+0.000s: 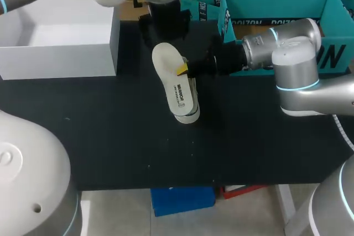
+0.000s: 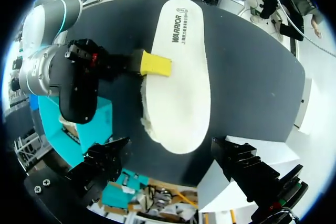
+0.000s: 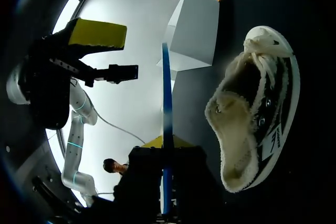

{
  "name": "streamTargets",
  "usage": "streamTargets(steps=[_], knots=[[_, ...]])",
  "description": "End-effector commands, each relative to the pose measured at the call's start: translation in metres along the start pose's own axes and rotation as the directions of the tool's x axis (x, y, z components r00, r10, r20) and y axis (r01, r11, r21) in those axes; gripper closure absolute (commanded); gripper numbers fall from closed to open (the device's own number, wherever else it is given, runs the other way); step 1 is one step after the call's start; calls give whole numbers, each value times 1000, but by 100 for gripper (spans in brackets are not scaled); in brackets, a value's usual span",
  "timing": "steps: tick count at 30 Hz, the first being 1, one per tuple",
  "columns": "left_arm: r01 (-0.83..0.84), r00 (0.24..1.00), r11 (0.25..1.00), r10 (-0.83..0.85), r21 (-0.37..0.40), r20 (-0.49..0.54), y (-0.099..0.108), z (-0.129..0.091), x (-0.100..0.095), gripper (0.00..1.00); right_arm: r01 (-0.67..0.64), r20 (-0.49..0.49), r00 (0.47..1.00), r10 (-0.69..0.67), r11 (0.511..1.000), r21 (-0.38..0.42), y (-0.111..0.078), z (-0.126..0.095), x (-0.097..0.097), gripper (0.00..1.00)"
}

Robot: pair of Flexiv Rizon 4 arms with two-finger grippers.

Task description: Take the shoe out of the shoebox, open the shoe tongue, remove and reinsert the insole, then place the shoe into the shoebox

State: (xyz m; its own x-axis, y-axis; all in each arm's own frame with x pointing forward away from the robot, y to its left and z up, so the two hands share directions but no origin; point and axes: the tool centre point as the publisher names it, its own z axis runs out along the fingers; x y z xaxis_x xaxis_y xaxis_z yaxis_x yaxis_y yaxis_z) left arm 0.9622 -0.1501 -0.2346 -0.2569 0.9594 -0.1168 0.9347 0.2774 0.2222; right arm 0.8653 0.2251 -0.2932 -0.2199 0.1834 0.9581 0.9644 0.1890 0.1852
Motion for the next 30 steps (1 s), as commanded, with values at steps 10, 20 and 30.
streamTargets(steps=[10, 20, 30], knots=[[8, 1000, 1000, -7, -3, 29, 16, 7, 8, 0, 0, 0, 1000, 0, 1000, 0, 1, 1, -1, 100], [14, 999, 1000, -14, -9, 36, 8, -1, 14, 0, 0, 0, 1000, 0, 1000, 0, 1, 1, -1, 100], [12, 999, 1000, -11, -14, 43, -26, -17, 20, 0, 0, 0, 1000, 0, 1000, 0, 1, 1, -1, 100]])
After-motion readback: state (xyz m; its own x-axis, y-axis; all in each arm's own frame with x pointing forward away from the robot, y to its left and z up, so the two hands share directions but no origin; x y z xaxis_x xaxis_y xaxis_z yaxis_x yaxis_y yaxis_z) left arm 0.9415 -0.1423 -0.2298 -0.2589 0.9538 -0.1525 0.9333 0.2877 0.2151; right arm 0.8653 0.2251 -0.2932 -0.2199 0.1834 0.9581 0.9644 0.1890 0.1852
